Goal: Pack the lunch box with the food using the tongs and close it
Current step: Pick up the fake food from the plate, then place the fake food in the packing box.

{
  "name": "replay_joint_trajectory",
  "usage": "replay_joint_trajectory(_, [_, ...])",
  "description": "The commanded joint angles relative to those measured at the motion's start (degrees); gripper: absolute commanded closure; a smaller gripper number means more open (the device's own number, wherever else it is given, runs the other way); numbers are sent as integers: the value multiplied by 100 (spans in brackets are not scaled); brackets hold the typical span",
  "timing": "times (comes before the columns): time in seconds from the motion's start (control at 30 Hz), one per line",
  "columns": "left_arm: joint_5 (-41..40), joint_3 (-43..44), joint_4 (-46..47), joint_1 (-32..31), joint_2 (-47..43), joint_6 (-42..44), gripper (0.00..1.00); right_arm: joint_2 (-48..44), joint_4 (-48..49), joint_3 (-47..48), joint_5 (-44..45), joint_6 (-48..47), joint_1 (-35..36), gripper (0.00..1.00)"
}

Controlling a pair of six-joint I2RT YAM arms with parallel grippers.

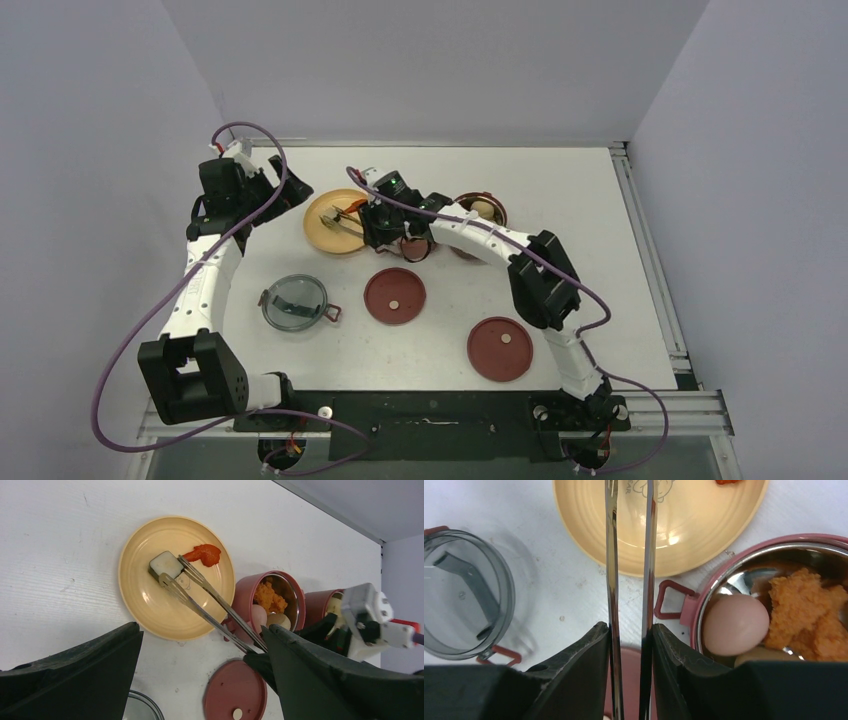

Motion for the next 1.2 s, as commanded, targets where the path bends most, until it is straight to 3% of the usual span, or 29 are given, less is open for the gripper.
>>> replay_joint_trajectory(0.0, [61,59,298,30,-189,28,3,-1262,282,-308,268,122,59,80])
replay_joint_trajectory(0.3, [80,55,307,28,-175,14,2,-3154,-81,-1603,872,192,-66,80])
replay_joint_trajectory(0.6, [146,31,351,11,-148,-19,2,-4709,-1320,-2513,1691,329,-704,80])
replay_joint_trajectory(0.83, [206,32,360,6,-176,-35,2,-5335,-2021,-2982,2022,394,-964,80])
replay_joint_trajectory(1.17, [233,41,369,-7,-191,-48,2,-5380,-2330,-3282,2185,510,-1022,80])
